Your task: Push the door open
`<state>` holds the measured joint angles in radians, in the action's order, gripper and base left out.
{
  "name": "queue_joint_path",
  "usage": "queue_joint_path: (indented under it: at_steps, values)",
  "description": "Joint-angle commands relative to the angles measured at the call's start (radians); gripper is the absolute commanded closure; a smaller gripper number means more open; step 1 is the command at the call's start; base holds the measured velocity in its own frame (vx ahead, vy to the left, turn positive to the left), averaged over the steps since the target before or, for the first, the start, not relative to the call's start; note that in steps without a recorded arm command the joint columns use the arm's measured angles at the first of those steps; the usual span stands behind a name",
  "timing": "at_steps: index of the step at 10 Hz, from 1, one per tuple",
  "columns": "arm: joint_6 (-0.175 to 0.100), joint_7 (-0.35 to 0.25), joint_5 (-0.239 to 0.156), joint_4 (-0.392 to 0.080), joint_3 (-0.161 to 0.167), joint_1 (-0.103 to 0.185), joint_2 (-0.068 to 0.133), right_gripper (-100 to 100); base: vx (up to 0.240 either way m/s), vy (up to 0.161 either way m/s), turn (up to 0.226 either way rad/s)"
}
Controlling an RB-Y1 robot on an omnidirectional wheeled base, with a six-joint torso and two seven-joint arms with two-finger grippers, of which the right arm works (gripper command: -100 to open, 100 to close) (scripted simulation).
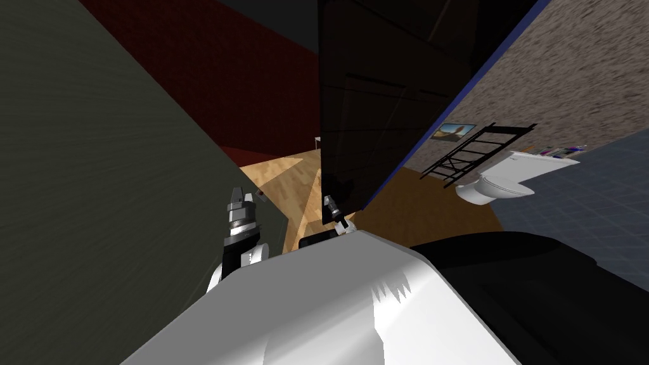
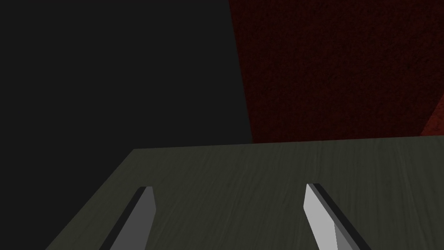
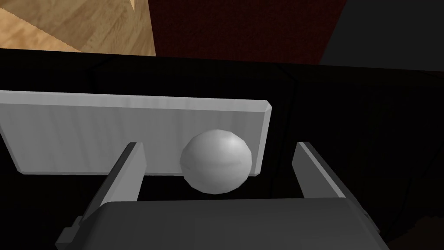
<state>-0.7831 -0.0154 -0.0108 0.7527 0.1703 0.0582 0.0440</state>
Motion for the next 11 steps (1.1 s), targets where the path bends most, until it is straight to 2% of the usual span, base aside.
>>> queue_joint_path:
  at_steps: [1, 6, 7, 11]
  values:
    - [0.002, 0.000, 0.000, -0.001, 0.000, 0.000, 0.001, 100, -0.019, 0.000, -0.006]
    - [0.002, 0.000, 0.000, -0.001, 0.000, 0.000, 0.001, 100, -0.014, -0.003, 0.003]
    - [0.001, 0.019, -0.022, -0.004, -0.003, 0.001, 0.010, 100, 0.094, 0.022, -0.029]
    - [-0.006, 0.063, -0.076, -0.009, -0.010, 0.005, 0.023, 100, 0.190, 0.031, -0.052]
